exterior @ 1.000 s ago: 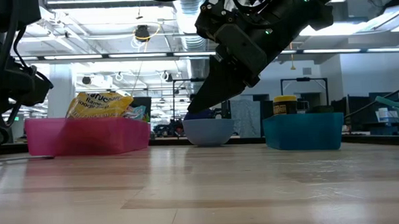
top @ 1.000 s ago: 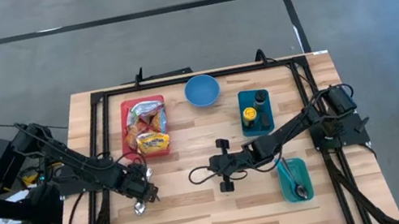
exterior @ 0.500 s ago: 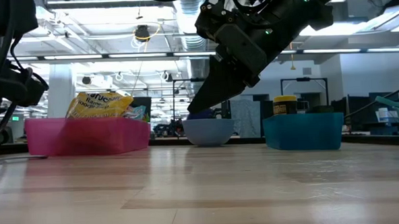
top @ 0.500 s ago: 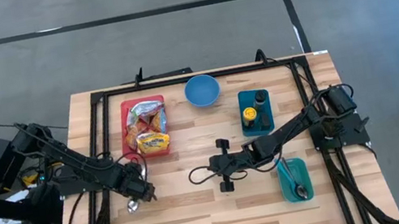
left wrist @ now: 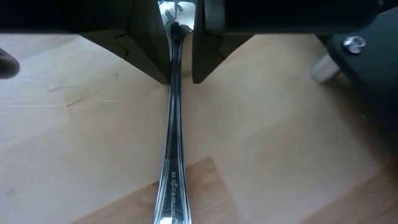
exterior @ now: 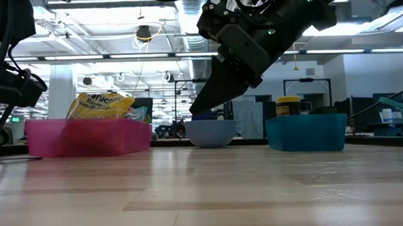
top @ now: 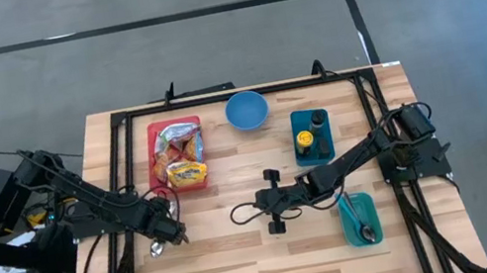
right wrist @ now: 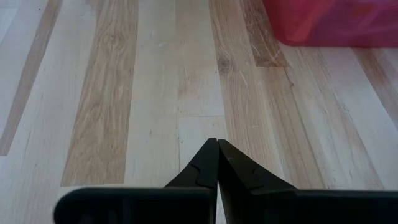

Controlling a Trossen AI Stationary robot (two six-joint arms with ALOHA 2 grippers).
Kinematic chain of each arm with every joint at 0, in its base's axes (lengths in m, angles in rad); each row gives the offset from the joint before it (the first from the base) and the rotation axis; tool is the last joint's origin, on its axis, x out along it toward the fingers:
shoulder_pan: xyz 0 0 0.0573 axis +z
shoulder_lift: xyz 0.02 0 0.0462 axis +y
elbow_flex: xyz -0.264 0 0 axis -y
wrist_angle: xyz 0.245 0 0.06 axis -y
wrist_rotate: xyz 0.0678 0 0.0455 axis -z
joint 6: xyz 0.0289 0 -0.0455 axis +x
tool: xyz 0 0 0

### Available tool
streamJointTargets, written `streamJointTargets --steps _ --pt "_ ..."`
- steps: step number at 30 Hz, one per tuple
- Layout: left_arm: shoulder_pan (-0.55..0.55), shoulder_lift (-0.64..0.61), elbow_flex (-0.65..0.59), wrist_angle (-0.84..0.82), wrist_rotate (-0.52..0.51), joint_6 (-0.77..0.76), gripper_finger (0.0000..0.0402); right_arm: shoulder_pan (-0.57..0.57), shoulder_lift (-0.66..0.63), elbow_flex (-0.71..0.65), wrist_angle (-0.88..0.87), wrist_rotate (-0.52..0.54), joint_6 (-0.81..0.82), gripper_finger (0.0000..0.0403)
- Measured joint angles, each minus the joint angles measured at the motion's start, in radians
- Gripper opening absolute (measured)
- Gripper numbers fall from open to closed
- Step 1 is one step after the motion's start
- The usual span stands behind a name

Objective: Pick & Place Food Item
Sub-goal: Put the silver spoon into the green bin

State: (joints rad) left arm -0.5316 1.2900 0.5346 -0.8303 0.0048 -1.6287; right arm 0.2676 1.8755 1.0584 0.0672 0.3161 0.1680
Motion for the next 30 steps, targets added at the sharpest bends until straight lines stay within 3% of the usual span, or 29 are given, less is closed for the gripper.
streamJointTargets --steps 9,30 --pt "0.0 0.0 0.0 -0.009 -0.005 0.0 0.0047 0.0 0.0 0.0 0.0 0.0 0.0 0.0" --pt "0.0 -0.007 -0.034 0.034 0.004 0.0 0.0061 0.0 0.0 0.0 0.0 0.0 0.0 0.0"
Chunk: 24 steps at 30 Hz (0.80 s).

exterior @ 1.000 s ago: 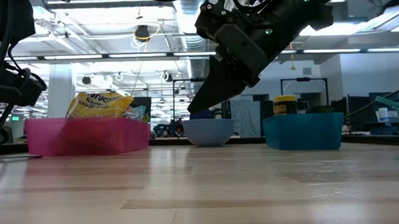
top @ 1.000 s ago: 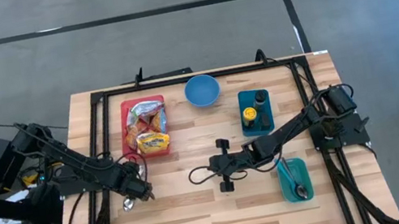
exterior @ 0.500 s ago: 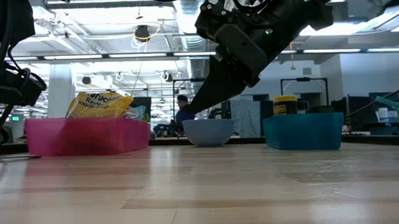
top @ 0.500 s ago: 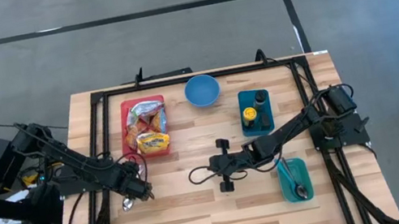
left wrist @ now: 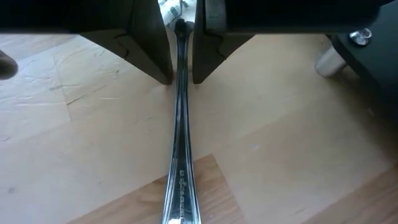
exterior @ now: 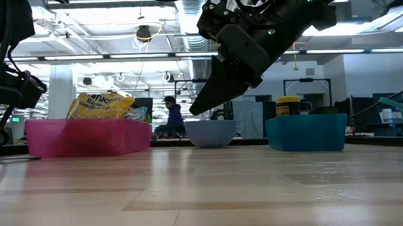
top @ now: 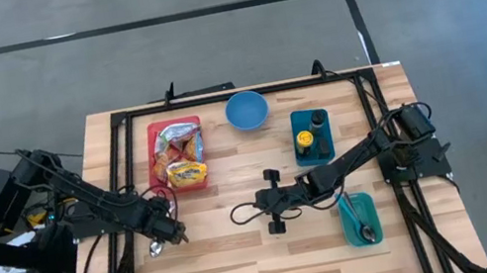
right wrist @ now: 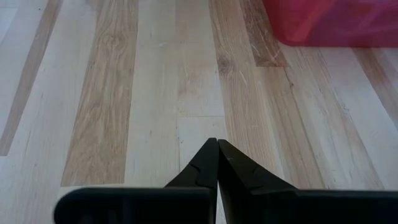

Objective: Pick & Place Food Item
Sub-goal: Put the silver spoon into the green bin

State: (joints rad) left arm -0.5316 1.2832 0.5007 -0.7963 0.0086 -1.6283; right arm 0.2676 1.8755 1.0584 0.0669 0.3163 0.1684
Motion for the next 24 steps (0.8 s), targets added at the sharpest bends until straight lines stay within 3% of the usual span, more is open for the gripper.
streamJointTargets --steps 6,15,24 --pt "0.0 -0.003 -0.001 0.003 0.0 0.0 0.0053 0.0 0.0 0.0 0.0 0.0 0.0 0.0" --pt "0.0 -0.002 -0.002 0.006 0.0 0.0 0.0009 0.0 0.0 0.0 0.0 0.0 0.0 0.0" --pt "0.0 -0.002 -0.003 0.007 0.0 0.0 0.0017 0.0 0.0 0.0 0.0 0.0 0.007 0.0"
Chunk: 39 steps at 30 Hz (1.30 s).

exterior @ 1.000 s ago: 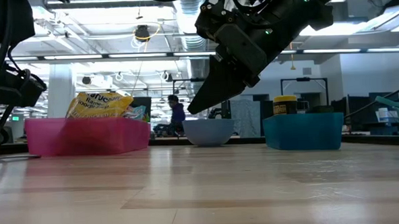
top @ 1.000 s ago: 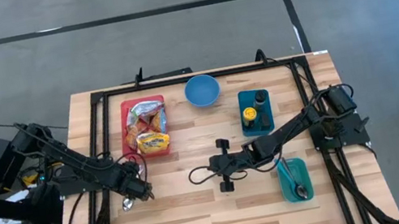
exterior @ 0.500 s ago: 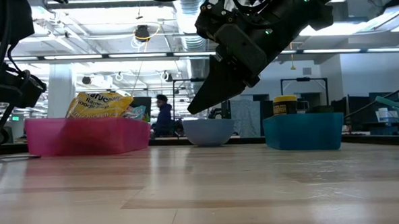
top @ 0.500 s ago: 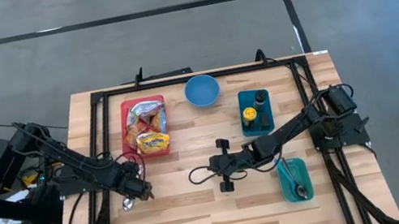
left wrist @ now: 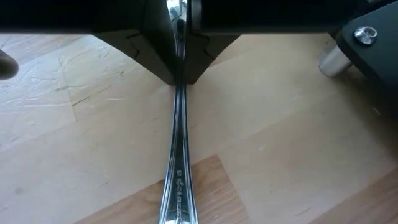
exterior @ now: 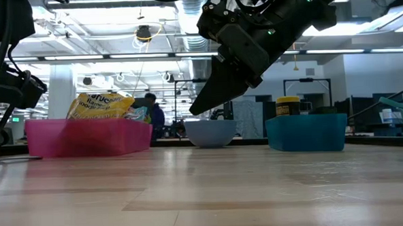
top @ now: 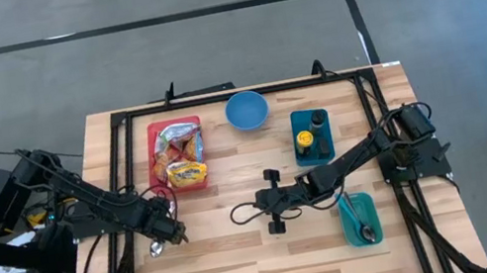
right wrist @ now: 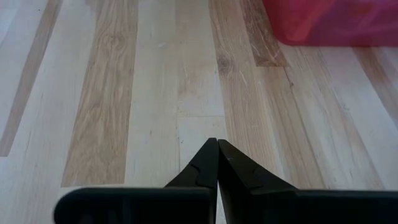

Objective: Pick & Place Food Item
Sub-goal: Put the silver spoon into the green bin

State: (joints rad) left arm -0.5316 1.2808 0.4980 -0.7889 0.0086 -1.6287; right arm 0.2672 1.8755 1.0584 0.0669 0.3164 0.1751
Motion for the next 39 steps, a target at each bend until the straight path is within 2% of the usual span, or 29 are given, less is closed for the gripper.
streamJointTargets --steps 4,29,39 --pt "0.0 0.0 0.0 -0.001 0.0 0.0 0.0006 0.0 0.0 0.0 0.0 0.0 0.001 0.0" --pt "0.0 0.001 -0.001 0.0 0.0 0.001 0.0006 0.0 0.0 0.0 0.0 0.0 0.001 0.0" --pt "0.0 0.005 0.033 -0.004 -0.012 0.084 0.0006 0.0 0.0 0.0 0.0 0.0 0.001 0.0"
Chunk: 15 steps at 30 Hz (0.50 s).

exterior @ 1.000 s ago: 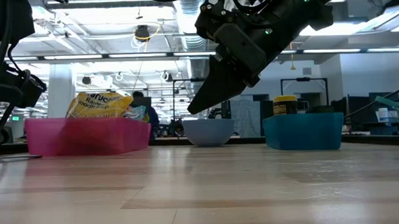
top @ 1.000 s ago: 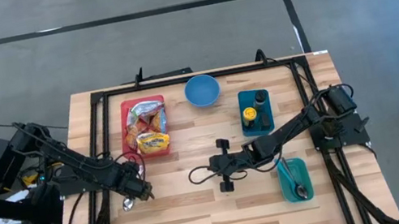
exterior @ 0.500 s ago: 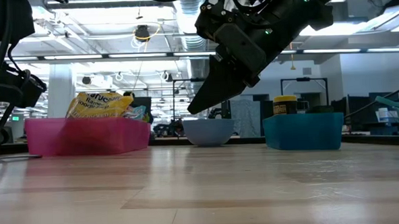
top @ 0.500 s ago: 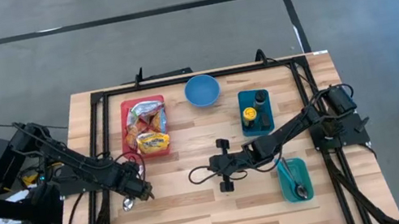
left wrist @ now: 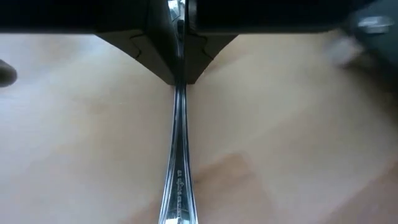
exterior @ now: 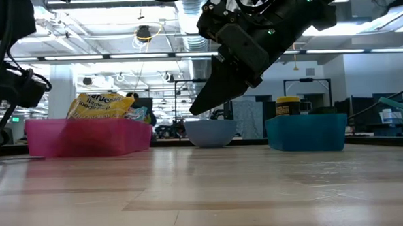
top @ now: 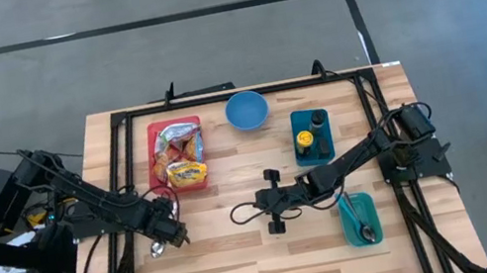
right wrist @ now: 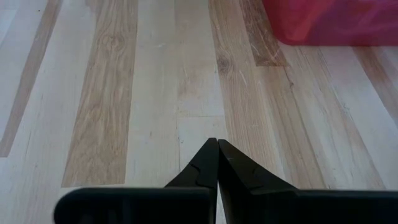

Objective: Pick & Place Food Item
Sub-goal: Put the silver spoon into the green bin

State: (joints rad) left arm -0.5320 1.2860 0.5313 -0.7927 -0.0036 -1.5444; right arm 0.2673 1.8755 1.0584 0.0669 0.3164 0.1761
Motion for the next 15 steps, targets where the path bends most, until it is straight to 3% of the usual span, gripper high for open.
streamJointTargets --steps 15 --pt "0.0 -0.002 0.017 0.194 -0.013 0.107 0.0006 0.0 0.0 0.0 0.0 0.0 0.0 0.0"
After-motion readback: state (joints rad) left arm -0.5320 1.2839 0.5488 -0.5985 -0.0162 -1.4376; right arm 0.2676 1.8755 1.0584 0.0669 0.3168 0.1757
